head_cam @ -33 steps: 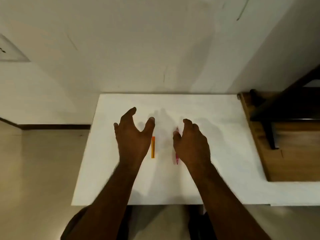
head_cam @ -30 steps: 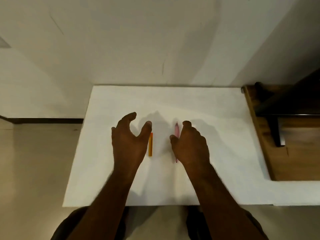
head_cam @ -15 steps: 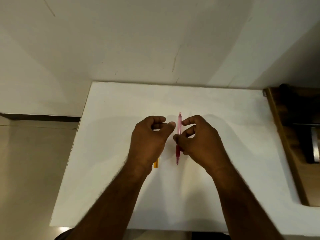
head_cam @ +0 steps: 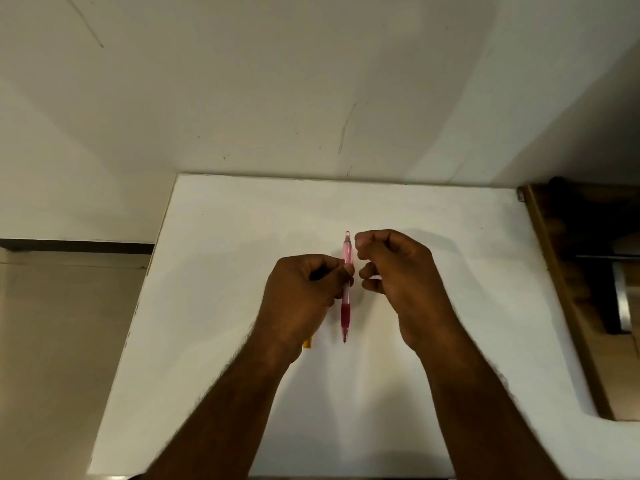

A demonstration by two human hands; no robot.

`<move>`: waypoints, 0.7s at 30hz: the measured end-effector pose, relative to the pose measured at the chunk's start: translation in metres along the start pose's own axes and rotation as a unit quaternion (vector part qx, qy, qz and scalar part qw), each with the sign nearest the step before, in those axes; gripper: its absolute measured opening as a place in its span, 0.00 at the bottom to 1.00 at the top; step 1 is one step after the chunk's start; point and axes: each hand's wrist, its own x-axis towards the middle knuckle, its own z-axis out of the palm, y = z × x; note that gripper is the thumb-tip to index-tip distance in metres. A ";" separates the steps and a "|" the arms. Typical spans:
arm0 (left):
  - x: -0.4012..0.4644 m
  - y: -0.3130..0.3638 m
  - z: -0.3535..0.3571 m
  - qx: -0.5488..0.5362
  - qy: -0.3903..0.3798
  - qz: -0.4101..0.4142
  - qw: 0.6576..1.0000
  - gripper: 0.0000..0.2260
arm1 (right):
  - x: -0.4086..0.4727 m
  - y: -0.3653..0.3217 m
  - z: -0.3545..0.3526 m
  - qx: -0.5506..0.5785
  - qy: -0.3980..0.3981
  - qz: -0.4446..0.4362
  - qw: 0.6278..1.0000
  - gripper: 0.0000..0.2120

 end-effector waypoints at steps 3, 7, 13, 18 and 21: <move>-0.002 0.000 0.004 0.013 -0.012 0.005 1.000 0.07 | 0.003 0.003 0.006 0.024 0.013 0.000 1.000 0.07; -0.004 0.003 0.005 0.031 -0.020 0.007 0.999 0.08 | 0.007 0.007 0.008 0.022 0.033 -0.008 0.999 0.09; -0.005 0.003 0.009 0.052 -0.043 -0.013 0.998 0.07 | 0.012 0.005 0.002 0.126 0.064 0.023 0.990 0.05; -0.003 0.001 0.006 0.043 -0.013 -0.011 0.999 0.08 | 0.017 0.022 -0.008 -0.177 0.126 -0.052 0.975 0.05; -0.003 0.001 0.006 0.044 -0.009 -0.016 0.999 0.08 | 0.016 0.030 -0.004 -0.337 0.138 -0.067 0.929 0.08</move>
